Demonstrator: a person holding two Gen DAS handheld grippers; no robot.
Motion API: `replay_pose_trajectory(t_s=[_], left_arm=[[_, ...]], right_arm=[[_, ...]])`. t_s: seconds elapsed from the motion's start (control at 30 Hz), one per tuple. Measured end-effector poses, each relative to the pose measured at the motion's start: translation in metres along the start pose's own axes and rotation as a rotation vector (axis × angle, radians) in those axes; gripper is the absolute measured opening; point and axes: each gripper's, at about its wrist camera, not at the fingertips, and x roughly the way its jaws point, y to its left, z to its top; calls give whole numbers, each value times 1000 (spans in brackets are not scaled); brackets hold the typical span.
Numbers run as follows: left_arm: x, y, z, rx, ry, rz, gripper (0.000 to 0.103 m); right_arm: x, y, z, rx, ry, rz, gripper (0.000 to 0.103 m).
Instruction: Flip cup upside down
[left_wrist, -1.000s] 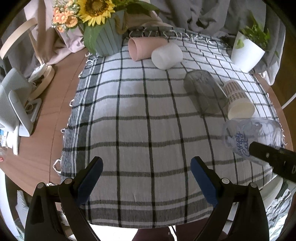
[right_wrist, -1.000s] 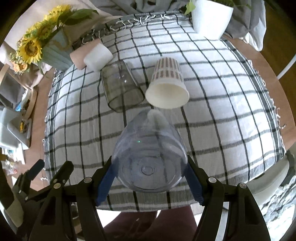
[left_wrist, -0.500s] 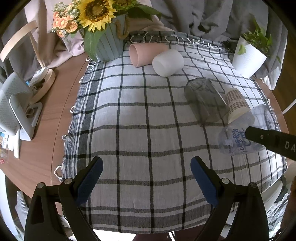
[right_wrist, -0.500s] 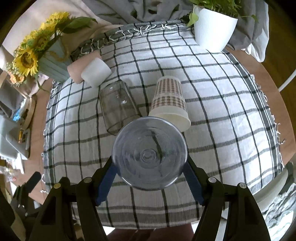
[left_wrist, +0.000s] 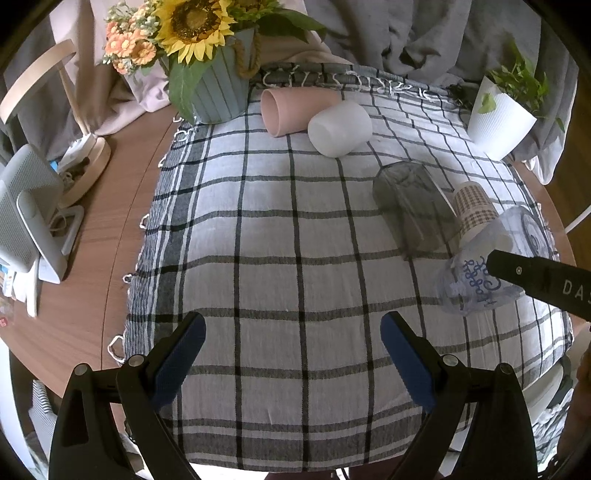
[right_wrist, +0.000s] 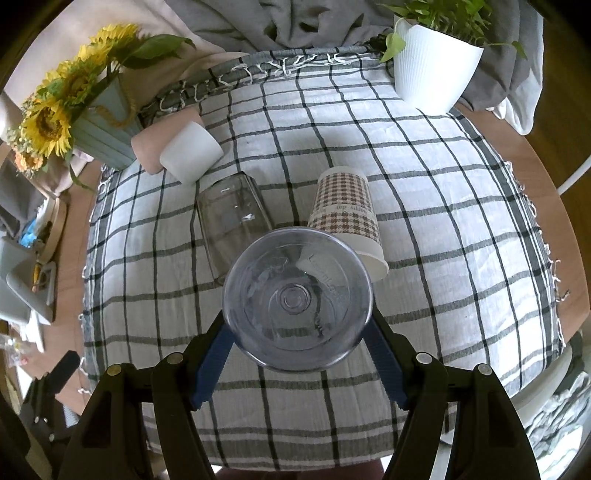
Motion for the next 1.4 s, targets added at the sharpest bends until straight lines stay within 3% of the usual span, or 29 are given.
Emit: replay_pose_trajectory(t_s=[0.2,0.3,0.63,0.8,1.2,1.4], left_arm=[[-4,-2,2,8,-16,23,97],[-9,-5,2,-5,-27,35,97],[-40,-10,-6,-104,-68,94,97],[-66,-28,-20,-114,-128,131,103],[-112,-74,-43,-117,-207,117,103],[-125,-90,-51,-102,-231,112,103]], right_arm=[[-1,-1,-6,13,8,19,73],[-2,-3,-7,21,5,36,84],[-22,-10,-5,-28,-36,105,85],[-55,-23,-18,-58,-104,100,90],[-125,-72,-53,-74,-273,46,97],[-143,-94,-68,-64,-299,53,97]])
